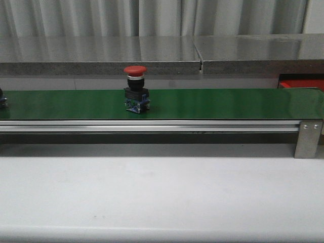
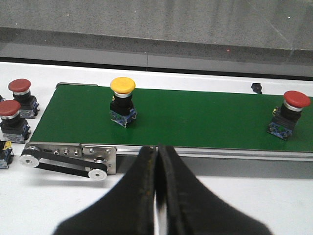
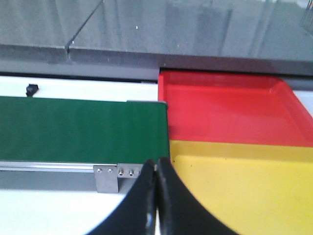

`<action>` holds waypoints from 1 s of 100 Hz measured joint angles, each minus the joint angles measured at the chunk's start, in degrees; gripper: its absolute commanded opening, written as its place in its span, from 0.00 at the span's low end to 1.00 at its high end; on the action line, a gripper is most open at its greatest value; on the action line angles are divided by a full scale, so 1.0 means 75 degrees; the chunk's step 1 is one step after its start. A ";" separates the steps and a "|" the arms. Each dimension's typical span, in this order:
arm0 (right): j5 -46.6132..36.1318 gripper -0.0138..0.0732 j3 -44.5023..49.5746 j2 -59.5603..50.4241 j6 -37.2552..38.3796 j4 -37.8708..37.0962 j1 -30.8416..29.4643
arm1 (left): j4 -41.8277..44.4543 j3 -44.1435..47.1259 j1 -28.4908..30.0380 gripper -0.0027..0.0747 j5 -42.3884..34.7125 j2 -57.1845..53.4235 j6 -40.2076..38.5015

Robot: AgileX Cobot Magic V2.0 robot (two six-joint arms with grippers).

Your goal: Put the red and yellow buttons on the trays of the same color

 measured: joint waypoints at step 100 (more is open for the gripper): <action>0.1410 0.86 -0.1758 0.3335 -0.0335 0.0431 0.0155 | -0.0016 0.0000 0.0000 0.01 0.0000 0.0000 0.0000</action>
